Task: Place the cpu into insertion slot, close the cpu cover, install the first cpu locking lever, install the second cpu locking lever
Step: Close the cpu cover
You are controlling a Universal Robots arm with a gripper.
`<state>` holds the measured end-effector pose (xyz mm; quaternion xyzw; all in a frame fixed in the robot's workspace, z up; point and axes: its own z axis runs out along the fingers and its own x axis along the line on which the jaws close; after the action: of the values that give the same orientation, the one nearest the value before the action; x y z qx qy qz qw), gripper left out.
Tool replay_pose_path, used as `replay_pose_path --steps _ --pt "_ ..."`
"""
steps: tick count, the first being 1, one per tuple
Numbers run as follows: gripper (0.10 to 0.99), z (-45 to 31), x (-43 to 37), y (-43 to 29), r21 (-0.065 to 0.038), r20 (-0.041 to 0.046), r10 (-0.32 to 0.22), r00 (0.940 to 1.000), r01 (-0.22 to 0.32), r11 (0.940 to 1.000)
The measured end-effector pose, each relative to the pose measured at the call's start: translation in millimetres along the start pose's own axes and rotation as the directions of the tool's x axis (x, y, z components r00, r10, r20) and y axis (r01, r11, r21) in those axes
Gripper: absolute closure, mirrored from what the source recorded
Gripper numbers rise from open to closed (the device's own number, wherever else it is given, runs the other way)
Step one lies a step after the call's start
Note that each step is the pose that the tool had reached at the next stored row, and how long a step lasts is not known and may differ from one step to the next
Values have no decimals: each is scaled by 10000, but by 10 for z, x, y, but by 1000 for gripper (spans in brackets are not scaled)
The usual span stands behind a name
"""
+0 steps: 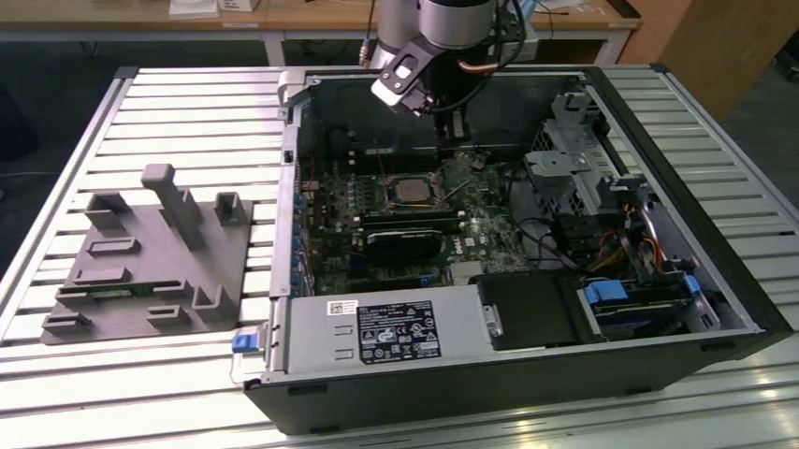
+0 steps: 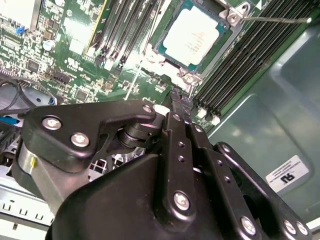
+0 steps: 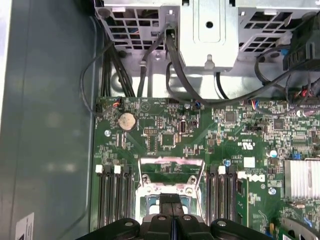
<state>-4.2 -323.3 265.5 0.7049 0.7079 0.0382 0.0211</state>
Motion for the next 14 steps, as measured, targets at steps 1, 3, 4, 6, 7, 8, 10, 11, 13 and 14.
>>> replay_pose_path --steps 1,3,4,6,7,8,10,11,13,14 --pt "980 1 0 11 0 0 0 10000 0 10000" --pt "980 3 0 34 0 0 1 10000 -1 10000" --pt "980 4 0 46 0 0 1 10000 -1 10000" --pt "980 6 0 71 0 0 0 10000 0 10000" --pt "980 7 0 83 0 0 0 10000 0 10000" --pt "980 8 -1 97 0 1 0 10000 0 10000" --pt "980 10 -1 123 0 1 0 10000 0 10000" --pt "980 11 -1 136 0 1 0 10000 0 10000" --pt "980 13 -1 164 1 2 0 10000 0 10000" --pt "980 15 -1 180 1 2 0 10000 0 10000"
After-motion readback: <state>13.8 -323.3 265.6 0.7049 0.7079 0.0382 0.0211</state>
